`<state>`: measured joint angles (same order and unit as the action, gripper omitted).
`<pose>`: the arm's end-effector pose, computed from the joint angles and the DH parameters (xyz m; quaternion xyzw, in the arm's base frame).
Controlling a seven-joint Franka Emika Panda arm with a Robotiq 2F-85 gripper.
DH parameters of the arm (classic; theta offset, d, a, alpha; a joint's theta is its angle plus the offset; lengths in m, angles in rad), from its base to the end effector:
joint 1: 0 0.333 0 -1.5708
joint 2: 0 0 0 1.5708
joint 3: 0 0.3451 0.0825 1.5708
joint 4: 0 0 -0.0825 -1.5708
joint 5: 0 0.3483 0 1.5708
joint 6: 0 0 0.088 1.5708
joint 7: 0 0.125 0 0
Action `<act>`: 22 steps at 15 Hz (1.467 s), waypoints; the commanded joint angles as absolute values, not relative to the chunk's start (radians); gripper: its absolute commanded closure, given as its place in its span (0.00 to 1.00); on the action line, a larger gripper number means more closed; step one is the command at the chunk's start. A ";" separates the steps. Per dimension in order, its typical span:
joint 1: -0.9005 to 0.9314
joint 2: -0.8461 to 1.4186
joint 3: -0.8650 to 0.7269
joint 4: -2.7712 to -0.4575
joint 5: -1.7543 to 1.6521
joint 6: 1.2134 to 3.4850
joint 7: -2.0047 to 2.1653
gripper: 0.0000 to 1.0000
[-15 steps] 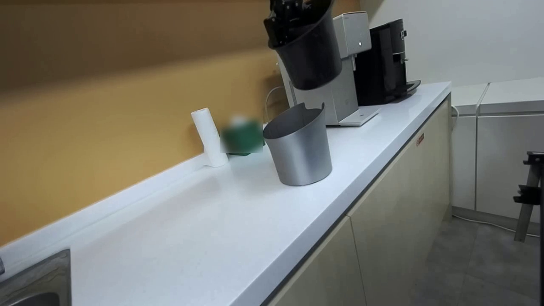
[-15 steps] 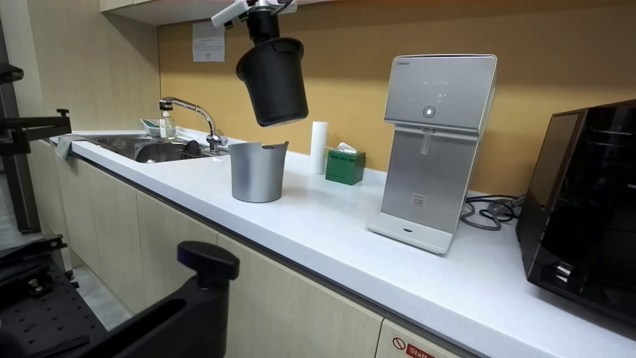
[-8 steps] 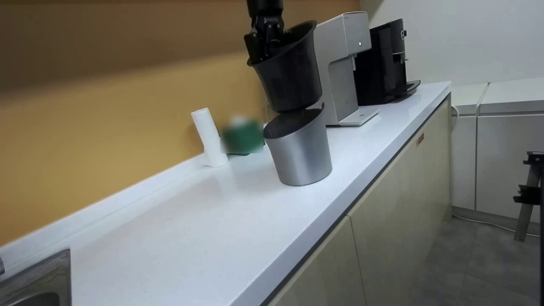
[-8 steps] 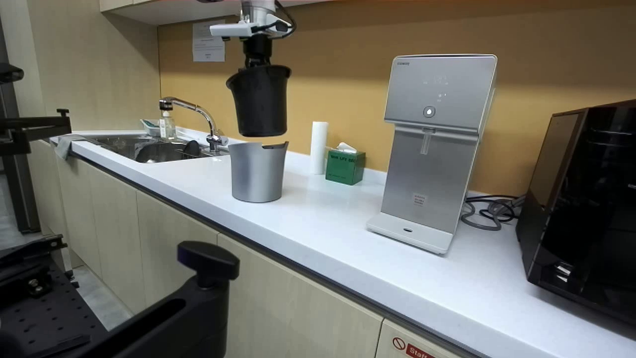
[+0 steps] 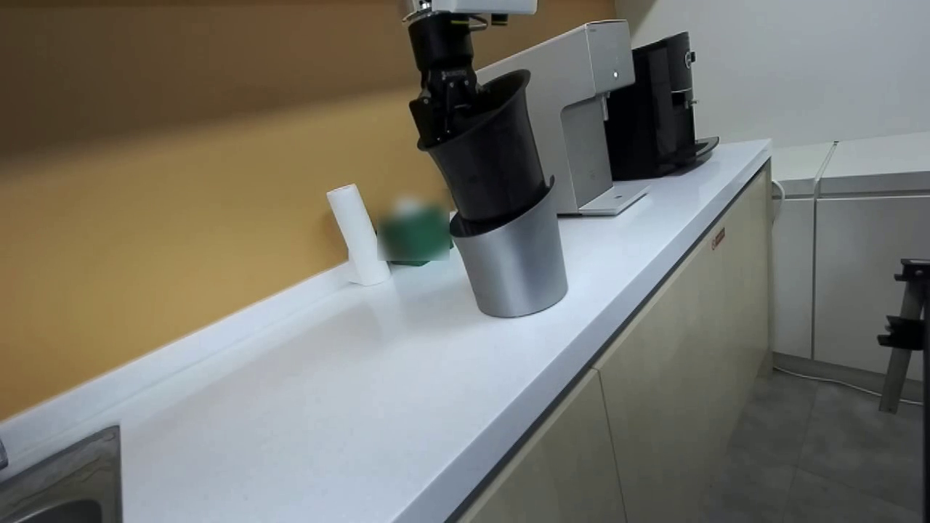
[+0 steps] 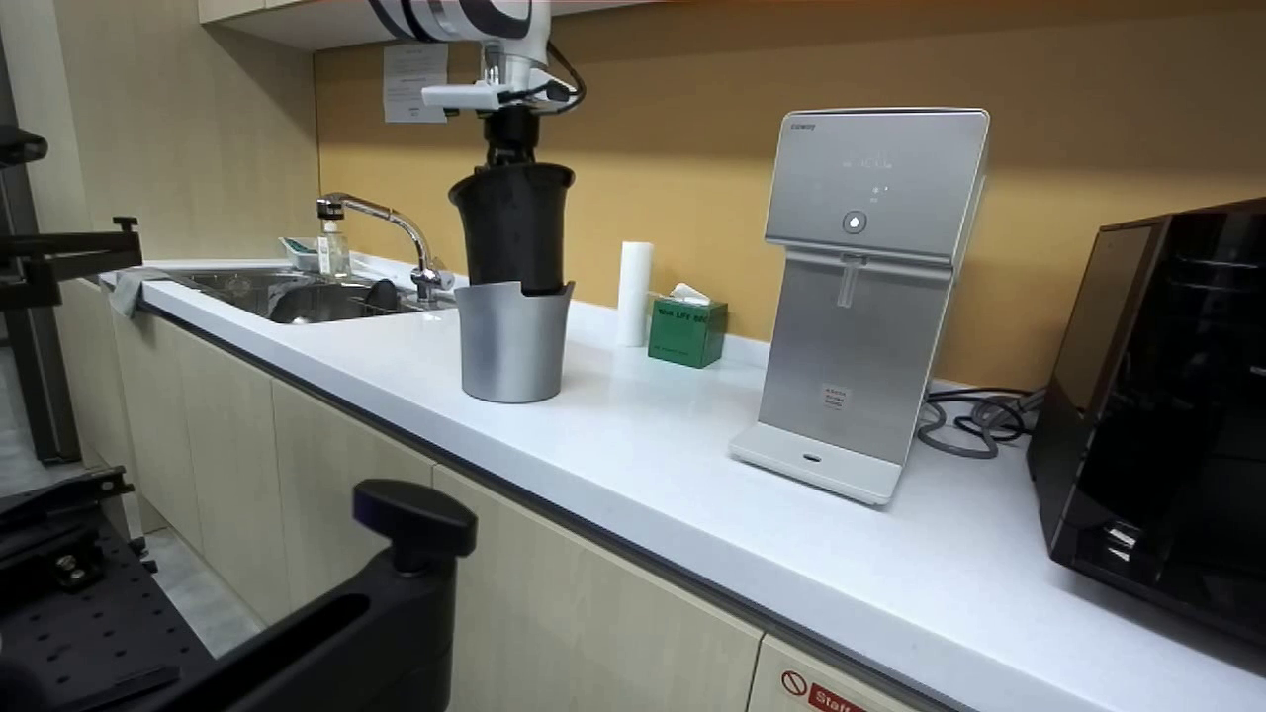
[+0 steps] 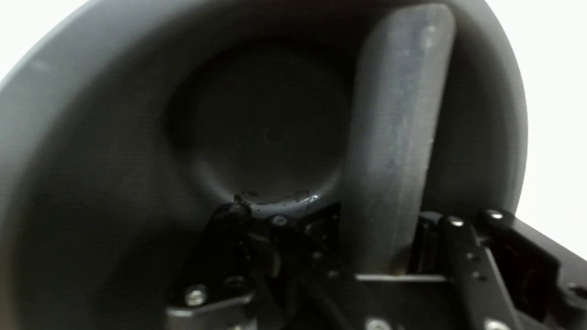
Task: Move the object into the basin
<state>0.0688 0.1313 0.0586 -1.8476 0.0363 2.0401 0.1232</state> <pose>0.5701 0.0742 0.4826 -0.9993 0.0060 -0.0279 0.0239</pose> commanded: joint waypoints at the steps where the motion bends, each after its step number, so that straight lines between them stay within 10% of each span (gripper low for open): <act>1: 0.080 0.158 0.053 -1.810 0.007 2.040 0.219 1.00; 22: 0.055 0.210 0.050 -1.937 -0.001 2.337 0.022 1.00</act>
